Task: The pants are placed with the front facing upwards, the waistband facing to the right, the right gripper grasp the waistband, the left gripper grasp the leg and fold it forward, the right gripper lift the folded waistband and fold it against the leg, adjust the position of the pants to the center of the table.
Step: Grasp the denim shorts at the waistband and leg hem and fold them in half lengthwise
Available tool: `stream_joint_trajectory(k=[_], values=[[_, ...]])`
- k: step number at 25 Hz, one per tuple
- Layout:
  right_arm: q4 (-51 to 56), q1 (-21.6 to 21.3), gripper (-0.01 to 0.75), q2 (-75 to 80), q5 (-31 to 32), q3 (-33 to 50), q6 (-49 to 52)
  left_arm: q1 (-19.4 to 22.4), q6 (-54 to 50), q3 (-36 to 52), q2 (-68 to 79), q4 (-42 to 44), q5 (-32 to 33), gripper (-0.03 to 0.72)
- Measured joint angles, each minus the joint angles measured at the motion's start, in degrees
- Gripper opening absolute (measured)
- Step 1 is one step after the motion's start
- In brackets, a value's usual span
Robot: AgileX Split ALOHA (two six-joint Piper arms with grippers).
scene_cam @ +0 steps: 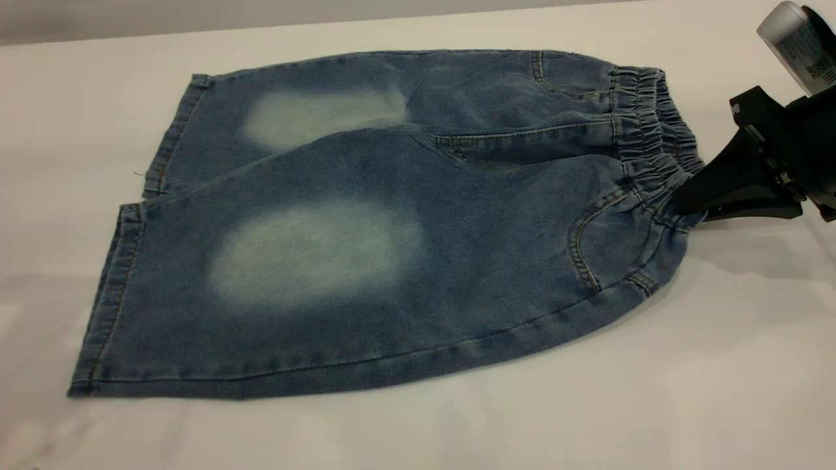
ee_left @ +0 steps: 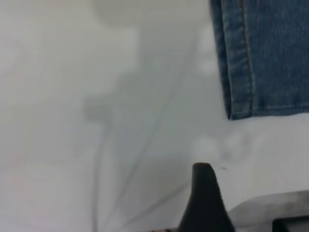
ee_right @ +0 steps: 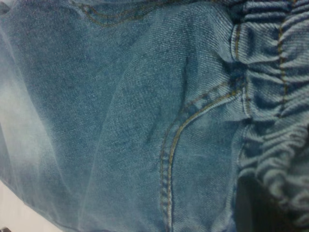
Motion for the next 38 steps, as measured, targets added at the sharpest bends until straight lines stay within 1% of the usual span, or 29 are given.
stream_joint_trajectory(k=[5, 13, 15, 18, 22, 25, 38], values=[[0.1, 0.0, 0.036, 0.0, 0.0, 0.0, -0.4, 0.0, 0.1, 0.3, 2.6, -1.2, -1.3, 0.451], [0.1, 0.0, 0.036, 0.0, 0.0, 0.0, -0.9, -0.2, 5.6, 0.3, 12.4, -3.2, -5.2, 0.451], [0.1, 0.0, 0.036, 0.0, 0.0, 0.0, -0.9, -1.2, 6.1, 0.3, 15.0, -3.2, -5.3, 0.451], [0.1, 0.0, 0.036, 0.0, 0.0, 0.0, -0.9, -3.8, 6.1, 0.2, 18.1, -2.2, -5.8, 0.451], [0.1, 0.0, 0.036, 0.0, 0.0, 0.0, -1.0, -6.7, 6.1, 0.2, 21.4, 2.1, -7.8, 0.451], [0.0, 0.0, 0.036, 0.0, 0.0, 0.0, -1.0, -6.8, 5.9, 0.2, 23.3, 5.0, -9.2, 0.451], [0.0, 0.0, 0.036, 0.0, 0.6, 0.0, -1.0, -6.8, 5.7, -0.2, 30.2, 4.5, -14.6, 0.451]])
